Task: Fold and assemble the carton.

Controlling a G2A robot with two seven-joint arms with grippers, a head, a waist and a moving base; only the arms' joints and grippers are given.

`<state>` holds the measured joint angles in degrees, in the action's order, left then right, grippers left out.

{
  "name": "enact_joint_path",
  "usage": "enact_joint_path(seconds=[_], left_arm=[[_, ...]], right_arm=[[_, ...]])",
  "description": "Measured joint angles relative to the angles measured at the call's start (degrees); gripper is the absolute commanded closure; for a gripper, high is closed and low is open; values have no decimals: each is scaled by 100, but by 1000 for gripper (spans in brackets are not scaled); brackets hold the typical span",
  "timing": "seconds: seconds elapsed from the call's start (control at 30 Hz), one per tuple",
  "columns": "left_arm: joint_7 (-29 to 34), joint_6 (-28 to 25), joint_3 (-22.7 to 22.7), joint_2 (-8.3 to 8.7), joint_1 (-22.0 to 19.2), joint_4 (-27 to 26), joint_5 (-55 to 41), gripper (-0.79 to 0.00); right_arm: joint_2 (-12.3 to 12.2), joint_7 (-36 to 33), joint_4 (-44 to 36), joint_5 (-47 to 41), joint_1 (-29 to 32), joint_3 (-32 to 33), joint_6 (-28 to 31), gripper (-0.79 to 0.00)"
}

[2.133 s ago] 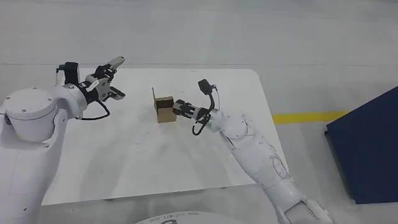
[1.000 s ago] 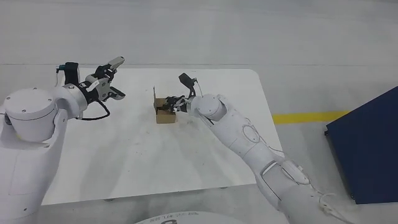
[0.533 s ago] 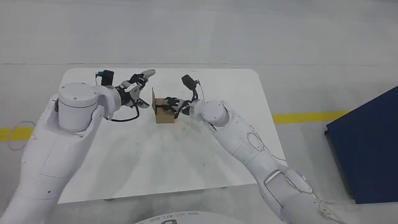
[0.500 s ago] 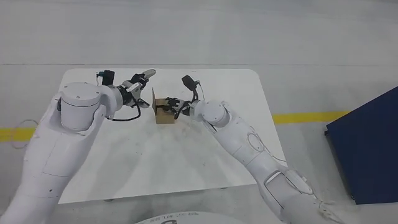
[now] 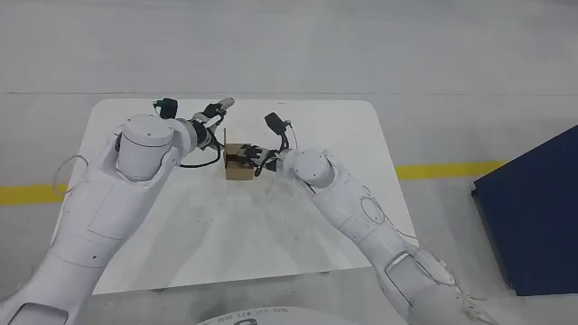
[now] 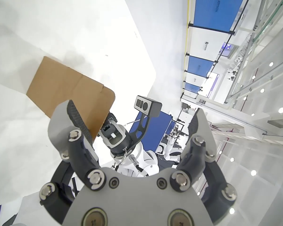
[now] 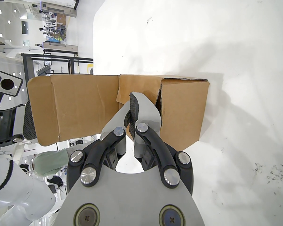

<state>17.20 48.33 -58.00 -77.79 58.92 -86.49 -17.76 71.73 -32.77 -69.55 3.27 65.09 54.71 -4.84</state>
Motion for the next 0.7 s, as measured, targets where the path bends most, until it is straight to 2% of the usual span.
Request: enact_joint_path(seconds=[0.43,0.7], left_arm=[[-32,-115,514,-156,-342,547,-36,-785],[92,-83,684,-200,-565,800,83,-785]], right_arm=[[45,89,15,-10,69,-37,-25,0],[-7,409,-361,-194,456,249,366,0]])
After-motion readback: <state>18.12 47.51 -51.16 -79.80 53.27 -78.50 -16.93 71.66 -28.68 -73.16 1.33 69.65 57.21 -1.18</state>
